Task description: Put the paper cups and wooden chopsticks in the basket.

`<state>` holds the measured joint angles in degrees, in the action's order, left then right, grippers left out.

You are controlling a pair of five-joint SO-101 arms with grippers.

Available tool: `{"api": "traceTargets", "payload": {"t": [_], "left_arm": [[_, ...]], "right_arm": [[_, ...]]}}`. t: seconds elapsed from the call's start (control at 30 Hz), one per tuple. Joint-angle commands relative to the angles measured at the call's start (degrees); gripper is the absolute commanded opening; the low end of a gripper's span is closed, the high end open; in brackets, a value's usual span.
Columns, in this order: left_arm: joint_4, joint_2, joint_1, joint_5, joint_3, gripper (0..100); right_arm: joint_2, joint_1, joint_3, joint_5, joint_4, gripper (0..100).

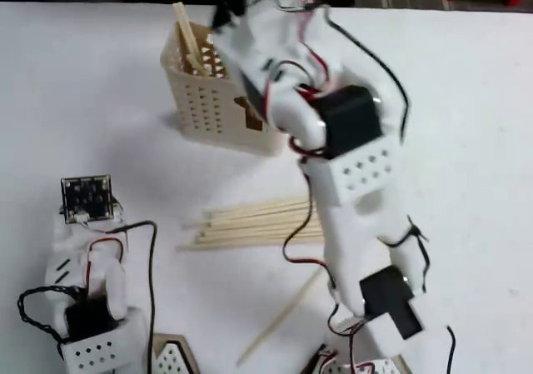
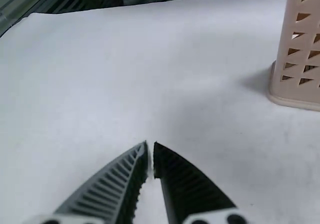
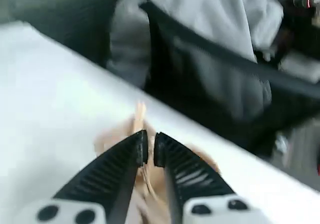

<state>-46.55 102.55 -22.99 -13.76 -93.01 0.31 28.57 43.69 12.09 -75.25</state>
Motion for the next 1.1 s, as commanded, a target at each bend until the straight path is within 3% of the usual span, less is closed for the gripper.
{"api": "traceTargets", "payload": {"t": [0.0,0.23,0.43,0.6,1.07], "left_arm": [[-0.1,1.0,0.3,-0.5,0.4,5],[0.4,1.0,0.5,-0.5,-0.2,5],[0.1,1.0,0.6,-0.4,0.1,5],[-0.2,1.0,0.6,-0.3,0.0,11],[-1.4,1.0,0.6,-0.4,1.3,11]], "right_arm": [[-3.5,-4.5,1.3,0.8,-10.2,3.0],[-2.9,-14.0,1.3,0.8,-22.9,3.0],[-3.9,-20.9,-10.0,-3.1,-22.7,3.0],[-8.1,-24.0,-25.3,-5.2,-17.0,3.0],[-31.6,-25.9,-71.6,-5.2,8.7,3.3]]}}
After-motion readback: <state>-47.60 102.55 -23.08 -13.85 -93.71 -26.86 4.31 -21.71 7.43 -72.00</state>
